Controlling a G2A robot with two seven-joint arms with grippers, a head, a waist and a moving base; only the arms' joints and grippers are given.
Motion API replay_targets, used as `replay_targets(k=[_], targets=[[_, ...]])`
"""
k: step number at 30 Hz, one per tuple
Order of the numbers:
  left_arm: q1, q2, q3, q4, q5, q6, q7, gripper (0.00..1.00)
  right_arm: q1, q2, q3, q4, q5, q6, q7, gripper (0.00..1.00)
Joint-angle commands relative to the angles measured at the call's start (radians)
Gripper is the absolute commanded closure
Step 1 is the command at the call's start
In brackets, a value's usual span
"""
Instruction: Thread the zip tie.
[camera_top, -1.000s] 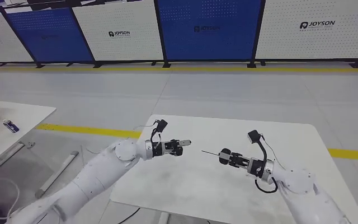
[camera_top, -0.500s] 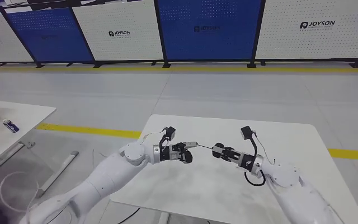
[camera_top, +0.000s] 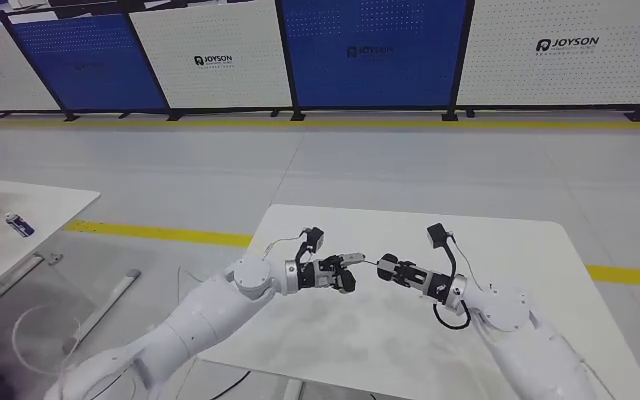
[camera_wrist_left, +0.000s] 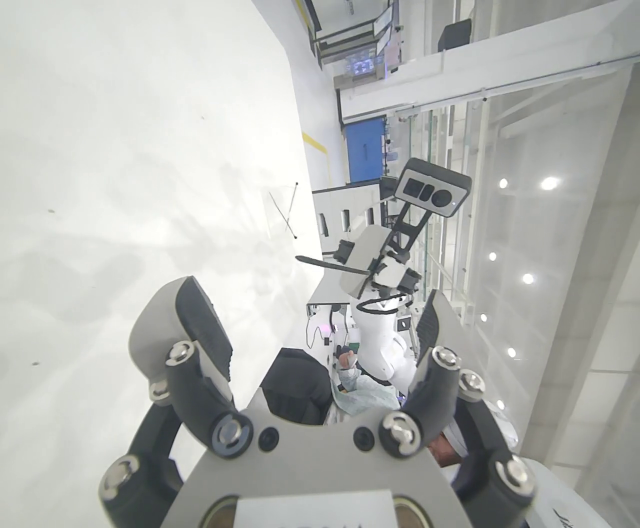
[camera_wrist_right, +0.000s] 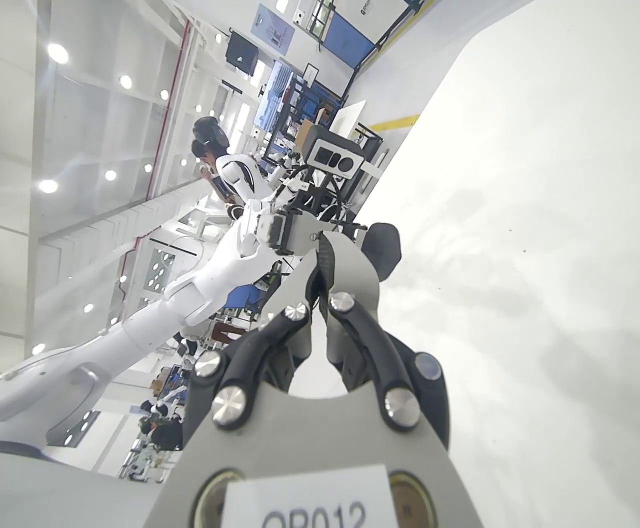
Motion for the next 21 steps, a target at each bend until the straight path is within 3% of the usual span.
replay_targets(k=[1, 7, 12, 21], targets=[[0.009, -0.006, -0.009, -0.007, 0.000, -0.021, 0.087, 0.00, 0.000, 0.000, 0.000, 0.000, 0.000, 0.000, 0.000, 1.00], [0.009, -0.006, -0.009, -0.007, 0.000, -0.021, 0.087, 0.00, -0.002, 0.000, 0.000, -0.001, 0.000, 0.002, -0.004, 1.00], [0.031, -0.012, -0.020, -0.029, 0.004, -0.009, 0.124, 0.00, -0.008, -0.007, -0.013, 0.004, 0.015, 0.041, -0.014, 1.00], [0.037, -0.015, -0.020, -0.036, 0.014, 0.003, 0.126, 0.00, 0.003, -0.015, -0.025, 0.021, 0.032, 0.031, -0.005, 1.00]])
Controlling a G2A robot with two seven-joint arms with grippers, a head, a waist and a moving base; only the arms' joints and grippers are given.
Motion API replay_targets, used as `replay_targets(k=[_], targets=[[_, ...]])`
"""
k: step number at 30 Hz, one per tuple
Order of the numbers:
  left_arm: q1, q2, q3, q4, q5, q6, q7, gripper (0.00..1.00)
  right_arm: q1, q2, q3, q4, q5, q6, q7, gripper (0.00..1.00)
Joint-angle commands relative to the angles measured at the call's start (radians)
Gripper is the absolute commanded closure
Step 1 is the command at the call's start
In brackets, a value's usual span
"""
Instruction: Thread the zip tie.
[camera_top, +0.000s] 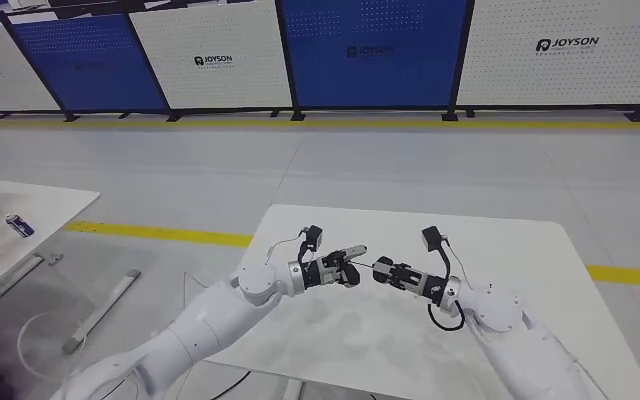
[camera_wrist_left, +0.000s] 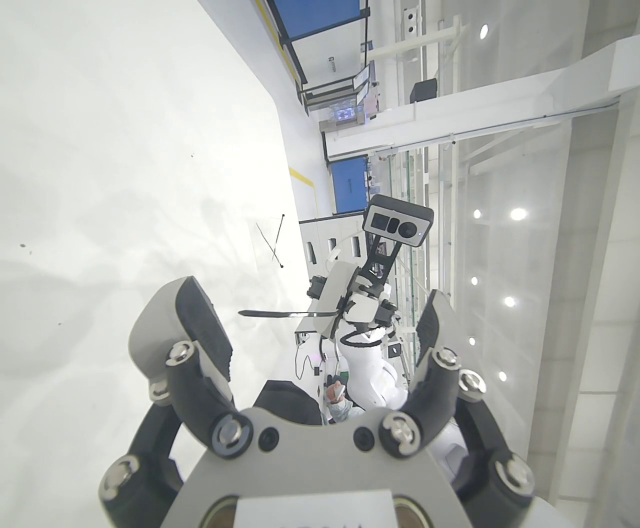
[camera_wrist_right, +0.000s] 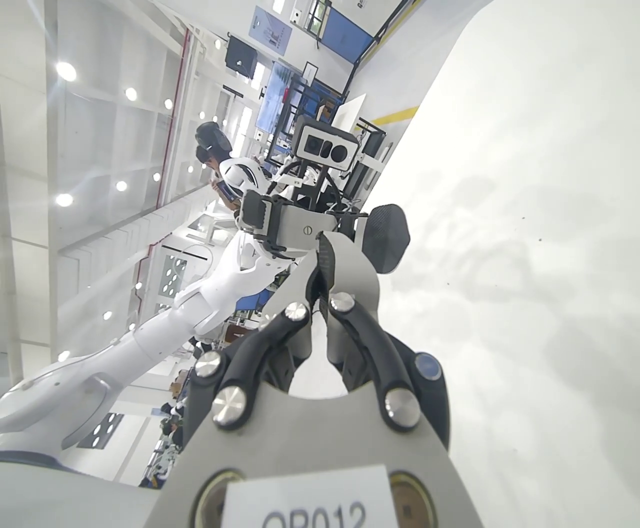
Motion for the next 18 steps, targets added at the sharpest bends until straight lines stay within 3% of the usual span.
replay_targets(k=[1, 5, 6, 7, 9, 13, 15, 18], targets=[[0.007, -0.001, -0.006, -0.008, 0.002, -0.003, 0.017, 0.00, 0.000, 0.000, 0.000, 0.000, 0.000, 0.000, 0.000, 1.00], [0.022, -0.001, -0.025, -0.015, 0.014, -0.013, 0.031, 0.00, 0.000, 0.000, 0.000, 0.000, 0.000, 0.000, 0.000, 1.00], [0.026, -0.002, -0.031, -0.016, 0.015, -0.013, 0.033, 0.21, 0.000, 0.000, 0.000, 0.000, 0.000, 0.000, 0.000, 1.00], [0.028, -0.002, -0.034, -0.017, 0.017, -0.011, 0.032, 0.32, 0.000, 0.000, 0.000, 0.000, 0.000, 0.000, 0.000, 1.00], [0.031, -0.003, -0.041, -0.017, 0.019, -0.007, 0.028, 0.28, 0.000, 0.000, 0.000, 0.000, 0.000, 0.000, 0.000, 1.00], [0.038, -0.006, -0.052, -0.014, 0.021, -0.002, 0.005, 0.55, 0.000, 0.000, 0.000, 0.000, 0.000, 0.000, 0.000, 1.00], [0.042, -0.008, -0.058, -0.011, 0.020, -0.010, -0.001, 0.62, 0.000, 0.000, 0.000, 0.000, 0.000, 0.000, 0.000, 1.00], [0.048, -0.009, -0.073, -0.005, 0.010, -0.019, -0.019, 0.62, 0.000, 0.000, 0.000, 0.000, 0.000, 0.000, 0.000, 1.00]])
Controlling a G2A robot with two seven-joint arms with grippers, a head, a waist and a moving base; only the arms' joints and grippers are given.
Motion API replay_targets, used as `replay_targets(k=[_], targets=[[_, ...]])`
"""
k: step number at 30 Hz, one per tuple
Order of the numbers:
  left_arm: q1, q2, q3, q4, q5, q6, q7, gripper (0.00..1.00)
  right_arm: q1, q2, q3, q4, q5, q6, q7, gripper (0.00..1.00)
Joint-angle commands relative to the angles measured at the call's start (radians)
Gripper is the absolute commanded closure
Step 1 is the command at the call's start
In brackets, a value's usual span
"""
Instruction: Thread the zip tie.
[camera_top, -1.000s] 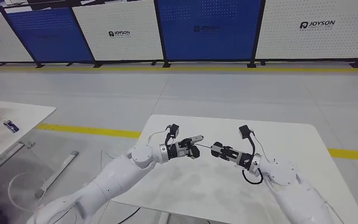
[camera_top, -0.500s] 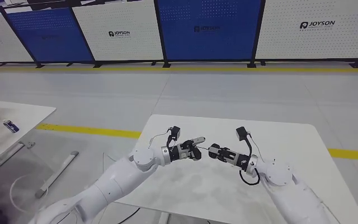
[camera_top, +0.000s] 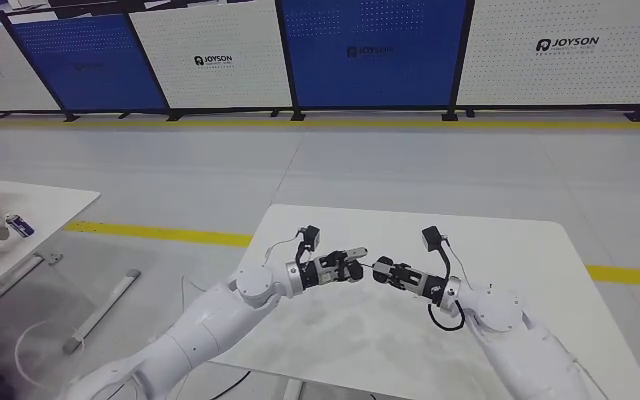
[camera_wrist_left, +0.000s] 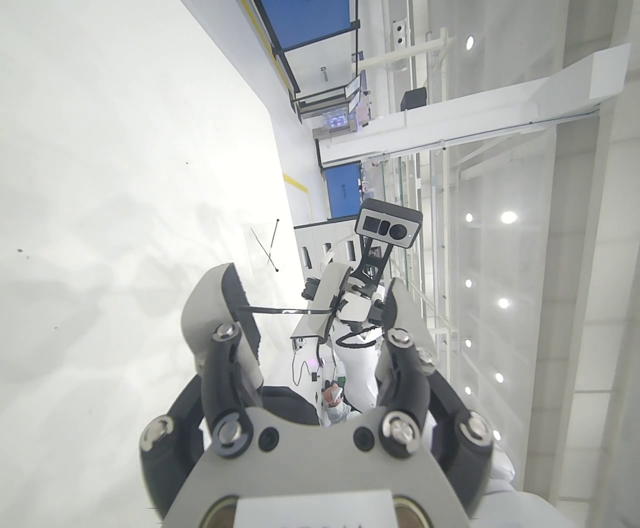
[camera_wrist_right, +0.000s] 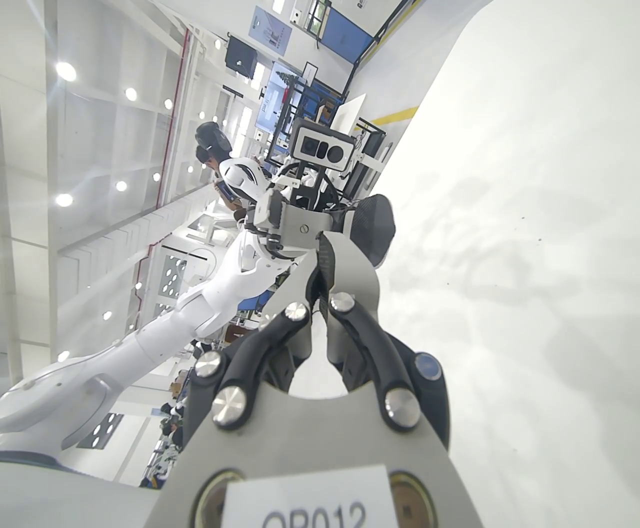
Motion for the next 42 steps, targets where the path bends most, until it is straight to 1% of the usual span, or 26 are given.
replay_targets(k=[1, 4, 6, 9, 12, 13, 17, 20, 21, 26, 27, 28, 29, 30, 31, 36, 37, 38, 39, 42], targets=[[0.004, 0.000, -0.011, 0.004, -0.002, -0.007, -0.009, 0.61, 0.000, 0.000, 0.000, 0.000, 0.000, 0.000, 0.000, 1.00], [0.011, -0.002, -0.020, 0.005, -0.002, -0.015, -0.016, 0.66, 0.000, 0.000, 0.000, 0.000, 0.000, 0.000, 0.000, 1.00], [0.015, -0.004, -0.025, 0.005, -0.002, -0.020, -0.023, 0.65, 0.000, 0.000, 0.000, 0.000, 0.000, 0.000, 0.000, 1.00], [0.020, -0.006, -0.033, 0.005, 0.002, -0.021, -0.030, 0.69, 0.000, 0.000, 0.000, 0.000, 0.000, 0.000, 0.000, 1.00], [0.022, -0.009, -0.040, 0.004, 0.009, -0.019, -0.030, 0.77, 0.000, 0.000, 0.000, 0.000, 0.000, 0.000, 0.000, 1.00], [0.023, -0.010, -0.042, 0.004, 0.012, -0.018, -0.029, 0.81, 0.000, 0.000, 0.000, 0.000, 0.000, 0.000, 0.000, 1.00], [0.027, -0.015, -0.048, 0.004, 0.023, -0.017, -0.029, 0.86, 0.000, 0.000, 0.000, 0.000, 0.000, 0.000, 0.000, 1.00], [0.030, -0.018, -0.053, 0.004, 0.029, -0.021, -0.034, 0.86, 0.000, 0.000, 0.000, 0.000, 0.000, 0.000, 0.000, 1.00], [0.031, -0.018, -0.055, 0.004, 0.031, -0.022, -0.036, 0.84, 0.000, 0.000, 0.000, 0.000, 0.000, 0.000, 0.000, 1.00], [0.041, -0.019, -0.069, 0.002, 0.048, -0.027, -0.049, 0.89, 0.000, 0.000, 0.000, 0.000, 0.000, 0.000, 0.000, 1.00], [0.043, -0.020, -0.071, 0.001, 0.049, -0.023, -0.050, 0.85, 0.000, 0.000, 0.000, 0.000, 0.000, 0.000, 0.000, 1.00], [0.044, -0.020, -0.074, 0.000, 0.050, -0.019, -0.050, 0.85, 0.000, 0.000, 0.000, 0.000, 0.000, 0.000, 0.000, 1.00], [0.046, -0.020, -0.077, 0.000, 0.051, -0.017, -0.051, 0.90, 0.000, 0.000, 0.000, 0.000, 0.000, 0.000, 0.000, 1.00], [0.048, -0.021, -0.080, 0.000, 0.049, -0.013, -0.052, 0.91, 0.000, 0.000, 0.000, 0.000, 0.000, 0.000, 0.000, 1.00], [0.049, -0.021, -0.082, 0.000, 0.048, -0.011, -0.054, 0.89, 0.000, 0.000, 0.000, 0.000, 0.000, 0.000, 0.000, 1.00], [0.054, -0.025, -0.093, 0.000, 0.052, -0.009, -0.063, 0.89, 0.000, 0.000, 0.000, 0.000, 0.000, 0.000, 0.000, 1.00], [0.055, -0.025, -0.096, 0.001, 0.052, -0.008, -0.065, 0.85, 0.000, 0.000, 0.000, 0.000, 0.000, 0.000, 0.000, 1.00], [0.055, -0.025, -0.099, 0.002, 0.051, -0.007, -0.067, 0.85, 0.000, 0.000, 0.000, 0.000, 0.000, 0.000, 0.000, 1.00], [0.056, -0.026, -0.104, 0.003, 0.048, -0.006, -0.069, 0.90, 0.000, 0.000, 0.000, 0.000, 0.000, 0.000, 0.000, 1.00], [0.060, -0.026, -0.113, 0.004, 0.046, -0.005, -0.077, 0.96, 0.000, 0.000, 0.000, 0.000, 0.000, 0.000, 0.000, 1.00]])
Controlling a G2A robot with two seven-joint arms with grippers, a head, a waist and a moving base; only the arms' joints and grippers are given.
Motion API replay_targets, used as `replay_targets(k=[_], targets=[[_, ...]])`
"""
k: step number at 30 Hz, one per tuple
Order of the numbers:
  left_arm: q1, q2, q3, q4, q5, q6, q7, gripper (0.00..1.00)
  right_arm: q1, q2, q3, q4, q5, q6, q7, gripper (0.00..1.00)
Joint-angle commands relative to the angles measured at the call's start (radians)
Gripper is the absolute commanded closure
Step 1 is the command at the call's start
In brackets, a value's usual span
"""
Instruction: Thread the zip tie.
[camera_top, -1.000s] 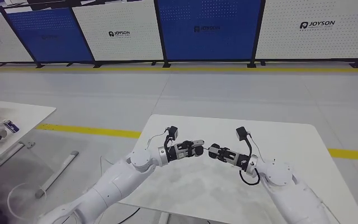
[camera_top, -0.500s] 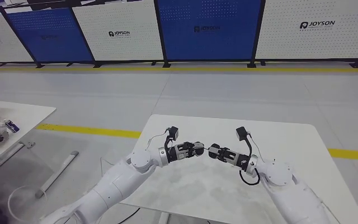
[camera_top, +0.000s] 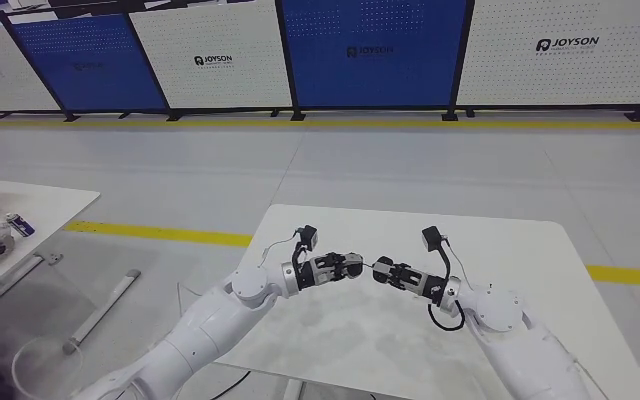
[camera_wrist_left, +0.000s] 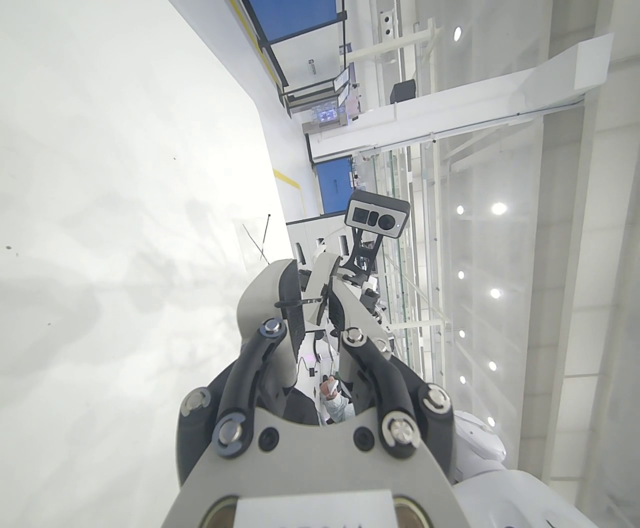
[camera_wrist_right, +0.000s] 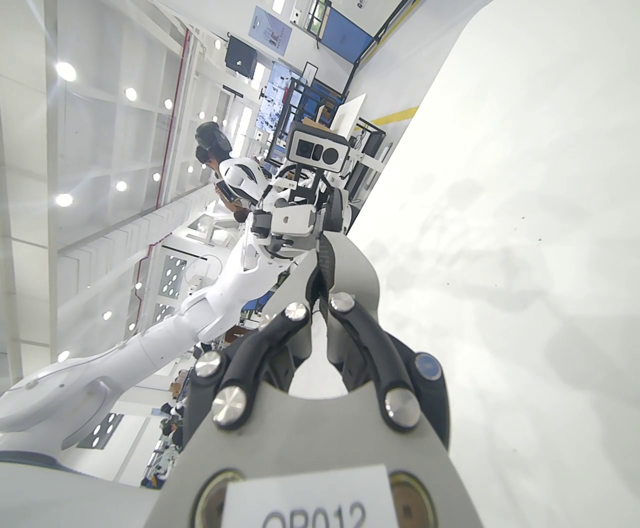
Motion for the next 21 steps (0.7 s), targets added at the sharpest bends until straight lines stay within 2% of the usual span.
replay_targets(k=[1, 12, 13, 14, 15, 19, 21], targets=[[0.004, 0.000, -0.005, 0.001, 0.003, -0.001, -0.004, 1.00, 0.000, 0.000, 0.000, 0.000, 0.000, 0.000, 0.000, 1.00], [0.018, -0.005, -0.026, -0.006, 0.027, 0.003, -0.017, 1.00, 0.000, 0.000, 0.000, 0.000, 0.000, 0.000, 0.000, 1.00], [0.019, -0.005, -0.028, -0.006, 0.026, 0.005, -0.020, 0.93, 0.000, 0.000, 0.000, 0.000, 0.000, 0.000, 0.000, 1.00], [0.019, -0.006, -0.030, -0.007, 0.027, 0.006, -0.023, 0.72, 0.000, 0.000, 0.000, 0.000, 0.000, 0.000, 0.000, 1.00], [0.020, -0.006, -0.031, -0.007, 0.028, 0.006, -0.027, 0.65, 0.000, 0.000, 0.000, 0.000, 0.000, 0.000, 0.000, 1.00], [0.023, -0.007, -0.039, -0.006, 0.030, 0.008, -0.036, 0.78, 0.000, 0.000, 0.000, 0.000, 0.000, 0.000, 0.000, 1.00], [0.025, -0.009, -0.042, -0.007, 0.032, 0.009, -0.039, 0.79, 0.000, 0.000, 0.000, 0.000, 0.000, 0.000, 0.000, 1.00]])
